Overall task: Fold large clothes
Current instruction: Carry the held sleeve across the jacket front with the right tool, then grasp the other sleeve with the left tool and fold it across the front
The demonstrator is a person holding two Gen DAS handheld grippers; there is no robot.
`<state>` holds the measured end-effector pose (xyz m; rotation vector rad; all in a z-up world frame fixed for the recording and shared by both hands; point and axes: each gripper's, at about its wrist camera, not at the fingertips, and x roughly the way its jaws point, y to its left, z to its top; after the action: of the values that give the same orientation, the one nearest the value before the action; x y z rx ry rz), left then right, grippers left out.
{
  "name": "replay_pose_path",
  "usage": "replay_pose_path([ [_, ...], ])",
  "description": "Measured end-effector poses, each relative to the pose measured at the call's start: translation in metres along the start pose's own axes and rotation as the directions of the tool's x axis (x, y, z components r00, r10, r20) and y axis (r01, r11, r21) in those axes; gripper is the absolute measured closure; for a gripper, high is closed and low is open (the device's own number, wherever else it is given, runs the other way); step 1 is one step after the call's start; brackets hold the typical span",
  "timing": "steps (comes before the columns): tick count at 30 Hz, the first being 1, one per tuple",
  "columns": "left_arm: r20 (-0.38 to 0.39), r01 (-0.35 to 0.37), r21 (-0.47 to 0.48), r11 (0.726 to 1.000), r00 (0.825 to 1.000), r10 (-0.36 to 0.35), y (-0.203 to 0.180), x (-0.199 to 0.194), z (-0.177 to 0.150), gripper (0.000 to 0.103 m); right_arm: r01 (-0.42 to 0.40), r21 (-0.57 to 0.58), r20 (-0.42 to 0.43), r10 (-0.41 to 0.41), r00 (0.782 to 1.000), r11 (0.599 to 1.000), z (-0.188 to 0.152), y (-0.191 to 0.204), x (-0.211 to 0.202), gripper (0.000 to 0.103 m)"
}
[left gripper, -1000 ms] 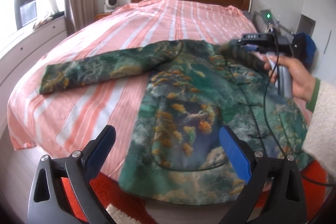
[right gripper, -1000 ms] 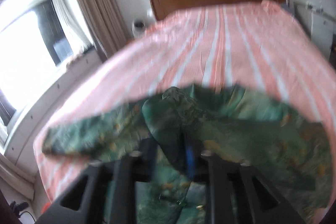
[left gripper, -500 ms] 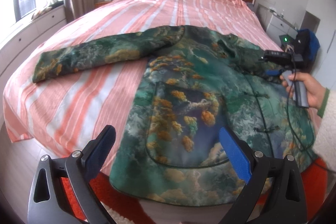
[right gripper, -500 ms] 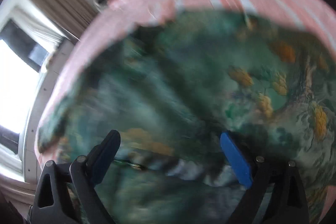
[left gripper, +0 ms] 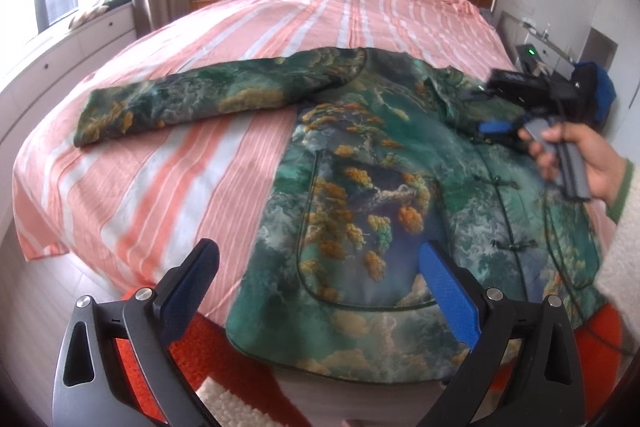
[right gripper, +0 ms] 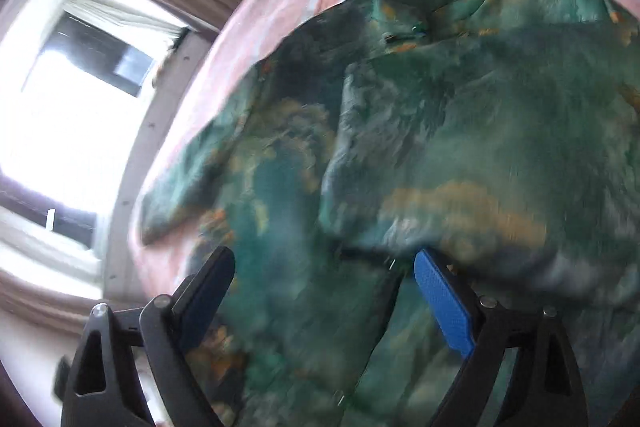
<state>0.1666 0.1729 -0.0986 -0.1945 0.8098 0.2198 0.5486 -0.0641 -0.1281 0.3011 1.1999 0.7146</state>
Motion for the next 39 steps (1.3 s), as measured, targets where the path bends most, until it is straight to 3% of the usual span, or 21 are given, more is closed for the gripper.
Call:
replay_pose_path([
  [3,-0.007,-0.016,0.027,1.0,1.0,0.016,0.001,-0.002,-0.001,0.003,0.036,0.044,0.103,-0.041,0.994,0.998,0.019,-0.007,0.01,0.012],
  [6,-0.005,-0.044,0.042,0.998,0.999,0.045,0.012,-0.001,-0.001,0.003,-0.017,0.106,0.126,0.004,0.992,0.994,0.015,-0.01,0.008,0.012],
  [8,0.001,-0.05,0.034,0.998,0.999,0.05,0.025,0.002,0.004,0.002,-0.017,0.052,0.117,0.011,0.993,0.999,0.002,0.001,0.0,0.012],
  [12,0.027,0.022,-0.116,0.993,0.999,-0.019,0.081,0.021,0.039,0.0,-0.028,-0.113,0.111,0.041,0.993,0.993,-0.046,0.037,-0.036,0.012],
  [14,0.009,0.106,-0.238,0.965,0.994,-0.107,0.119,0.048,0.062,0.0,-0.059,-0.141,0.107,0.074,0.991,0.988,-0.074,0.047,-0.054,0.012],
  [17,-0.11,0.136,-0.434,0.89,0.973,-0.203,0.176,0.118,0.096,0.001,-0.101,-0.182,0.098,0.12,0.988,0.978,-0.119,0.06,-0.075,0.012],
  [19,-0.077,0.151,-0.57,0.808,0.969,-0.236,0.217,0.15,0.106,0.002,-0.11,-0.204,0.098,0.132,0.986,0.973,-0.151,0.066,-0.088,0.012],
  [22,-0.032,0.065,-0.755,0.652,0.99,-0.136,0.275,0.174,0.1,0.002,-0.12,-0.211,0.092,0.142,0.986,0.97,-0.195,0.073,-0.099,0.012],
  [24,0.049,0.092,-0.848,0.521,0.994,-0.096,0.303,0.177,0.092,0.002,-0.111,-0.208,0.094,0.133,0.987,0.972,-0.222,0.073,-0.105,0.012],
  [25,0.06,0.087,-0.86,0.503,0.996,-0.07,0.306,0.175,0.094,0.005,-0.103,-0.205,0.096,0.125,0.988,0.973,-0.234,0.073,-0.107,0.012],
  [26,0.053,0.061,-0.86,0.507,0.998,-0.029,0.307,0.173,0.099,0.02,-0.093,-0.195,0.096,0.114,0.989,0.976,-0.248,0.071,-0.109,0.012],
  [27,0.037,0.022,-0.837,0.547,0.999,0.016,0.303,0.171,0.11,0.036,-0.09,-0.182,0.09,0.107,0.99,0.979,-0.257,0.068,-0.109,0.012],
  [28,0.003,-0.025,-0.806,0.591,0.999,0.047,0.297,0.172,0.12,0.083,-0.087,-0.155,0.083,0.101,0.991,0.984,-0.27,0.062,-0.109,0.012],
  [29,-0.022,-0.057,-0.773,0.632,0.998,0.064,0.291,0.171,0.13,0.092,-0.084,-0.14,0.08,0.095,0.992,0.987,-0.275,0.058,-0.108,0.012],
  [30,-0.024,-0.086,-0.724,0.684,0.995,0.099,0.278,0.164,0.145,0.093,-0.074,-0.128,0.079,0.085,0.993,0.989,-0.282,0.055,-0.108,0.012],
  [31,-0.015,-0.102,-0.689,0.717,0.992,0.127,0.269,0.156,0.156,0.093,-0.066,-0.123,0.083,0.077,0.994,0.99,-0.287,0.052,-0.109,0.012],
  [32,0.018,-0.116,-0.621,0.775,0.987,0.162,0.249,0.141,0.177,0.093,-0.06,-0.116,0.093,0.071,0.993,0.991,-0.29,0.048,-0.111,0.012],
  [35,0.141,-0.131,-0.396,0.909,0.969,0.201,0.177,0.097,0.233,0.093,-0.046,-0.129,0.136,0.064,0.989,0.991,-0.296,0.043,-0.12,0.012],
  [37,0.239,-0.102,-0.205,0.973,0.959,0.151,0.108,0.068,0.267,0.093,-0.049,-0.138,0.16,0.071,0.985,0.989,-0.295,0.041,-0.125,0.012],
  [39,0.301,-0.066,-0.006,0.998,0.951,0.065,0.029,0.045,0.286,0.093,-0.064,-0.136,0.175,0.087,0.981,0.989,-0.295,0.037,-0.128,0.012],
])
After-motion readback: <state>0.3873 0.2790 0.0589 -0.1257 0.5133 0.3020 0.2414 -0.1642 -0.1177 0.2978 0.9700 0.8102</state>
